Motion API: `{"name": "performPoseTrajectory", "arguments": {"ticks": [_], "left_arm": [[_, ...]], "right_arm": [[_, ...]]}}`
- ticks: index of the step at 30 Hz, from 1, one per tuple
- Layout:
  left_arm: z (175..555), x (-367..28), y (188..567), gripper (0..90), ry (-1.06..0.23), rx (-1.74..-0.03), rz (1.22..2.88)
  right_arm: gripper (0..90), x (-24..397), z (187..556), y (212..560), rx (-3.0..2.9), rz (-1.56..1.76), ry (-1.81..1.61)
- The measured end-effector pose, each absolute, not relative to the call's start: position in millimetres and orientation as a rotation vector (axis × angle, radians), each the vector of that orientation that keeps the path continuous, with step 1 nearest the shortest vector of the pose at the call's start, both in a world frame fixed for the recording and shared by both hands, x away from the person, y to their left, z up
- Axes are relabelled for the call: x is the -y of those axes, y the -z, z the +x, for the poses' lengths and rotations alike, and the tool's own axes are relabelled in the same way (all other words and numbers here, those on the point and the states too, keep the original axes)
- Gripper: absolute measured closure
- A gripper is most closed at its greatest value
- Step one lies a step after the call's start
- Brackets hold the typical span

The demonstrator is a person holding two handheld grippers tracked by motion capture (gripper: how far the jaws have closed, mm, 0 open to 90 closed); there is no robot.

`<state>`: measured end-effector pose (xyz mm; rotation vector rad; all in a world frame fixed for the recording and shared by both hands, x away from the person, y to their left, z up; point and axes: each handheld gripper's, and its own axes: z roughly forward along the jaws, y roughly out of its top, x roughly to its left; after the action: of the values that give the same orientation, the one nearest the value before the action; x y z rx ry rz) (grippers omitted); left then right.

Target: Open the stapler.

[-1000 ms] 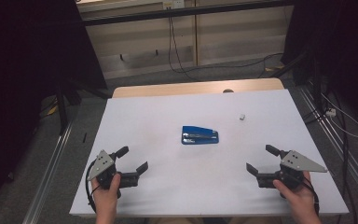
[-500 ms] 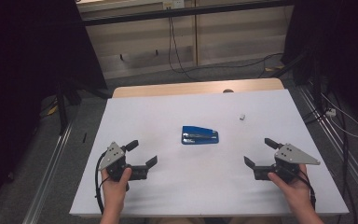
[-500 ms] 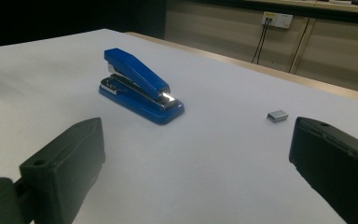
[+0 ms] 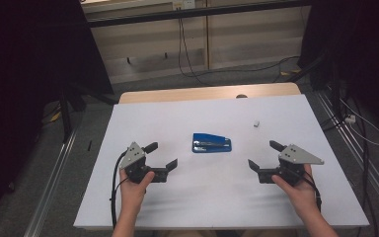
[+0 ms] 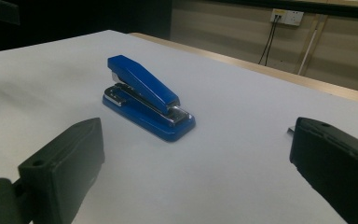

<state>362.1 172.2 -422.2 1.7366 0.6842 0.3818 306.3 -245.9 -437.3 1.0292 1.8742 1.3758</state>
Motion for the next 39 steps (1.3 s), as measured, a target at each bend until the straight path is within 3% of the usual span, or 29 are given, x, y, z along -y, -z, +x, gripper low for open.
{"name": "performPoseTrajectory", "arguments": {"ticks": [27, 39], "left_arm": [[406.9, -137.7, 421.6, 4.0, -0.317, -0.721, 1.754], [414.2, -140.4, 422.7, 4.0, -0.371, -0.763, 1.821]], "right_arm": [[2.9, 193.4, 360.2, 423.7, -1.975, 0.979, -1.309], [3.7, 174.1, 381.2, 423.6, -2.015, 1.008, -1.295]]}}
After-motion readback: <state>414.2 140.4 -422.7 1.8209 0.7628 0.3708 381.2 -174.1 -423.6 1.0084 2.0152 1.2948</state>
